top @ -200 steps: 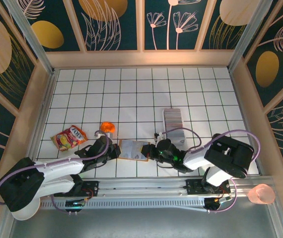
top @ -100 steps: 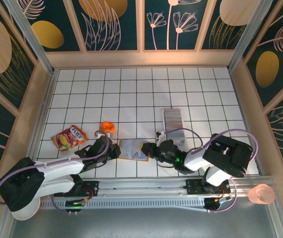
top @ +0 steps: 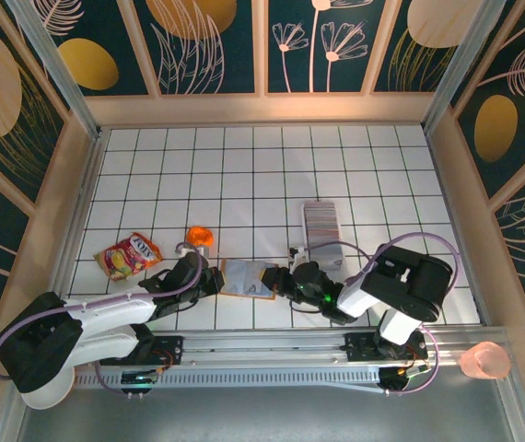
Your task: Put the credit cards into the card holder
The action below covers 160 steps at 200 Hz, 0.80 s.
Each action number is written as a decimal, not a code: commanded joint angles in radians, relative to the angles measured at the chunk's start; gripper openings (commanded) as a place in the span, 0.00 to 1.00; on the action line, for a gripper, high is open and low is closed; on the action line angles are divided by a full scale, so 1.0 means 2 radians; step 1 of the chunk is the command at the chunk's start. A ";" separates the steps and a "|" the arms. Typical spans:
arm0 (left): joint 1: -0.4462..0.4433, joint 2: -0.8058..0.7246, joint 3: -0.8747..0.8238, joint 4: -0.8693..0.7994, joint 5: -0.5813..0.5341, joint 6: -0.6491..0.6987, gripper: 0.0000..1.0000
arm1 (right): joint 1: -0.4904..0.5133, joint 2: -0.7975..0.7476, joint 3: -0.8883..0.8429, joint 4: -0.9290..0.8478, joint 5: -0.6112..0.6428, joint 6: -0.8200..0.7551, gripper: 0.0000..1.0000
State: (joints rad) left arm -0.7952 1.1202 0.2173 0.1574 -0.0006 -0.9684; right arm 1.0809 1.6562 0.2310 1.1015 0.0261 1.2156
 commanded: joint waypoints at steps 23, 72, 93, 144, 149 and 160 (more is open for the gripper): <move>-0.003 0.005 -0.004 -0.040 0.013 0.005 0.00 | 0.004 0.001 -0.004 0.025 0.008 0.011 0.00; -0.003 0.004 -0.004 -0.041 0.013 0.006 0.00 | 0.004 -0.002 -0.013 0.027 0.013 0.020 0.00; -0.004 0.004 -0.003 -0.042 0.013 0.006 0.00 | 0.004 -0.005 -0.013 0.022 0.017 0.022 0.00; -0.004 0.003 -0.003 -0.043 0.011 0.006 0.00 | 0.004 -0.011 -0.016 0.027 0.020 0.021 0.00; -0.004 0.004 -0.004 -0.042 0.012 0.006 0.00 | 0.004 -0.012 -0.015 0.026 0.020 0.020 0.00; -0.003 0.003 -0.004 -0.042 0.012 0.006 0.00 | 0.003 -0.014 -0.013 0.024 0.021 0.019 0.00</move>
State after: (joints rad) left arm -0.7952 1.1191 0.2173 0.1570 -0.0006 -0.9684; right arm 1.0809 1.6531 0.2047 1.1229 0.0299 1.2491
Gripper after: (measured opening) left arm 0.039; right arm 0.046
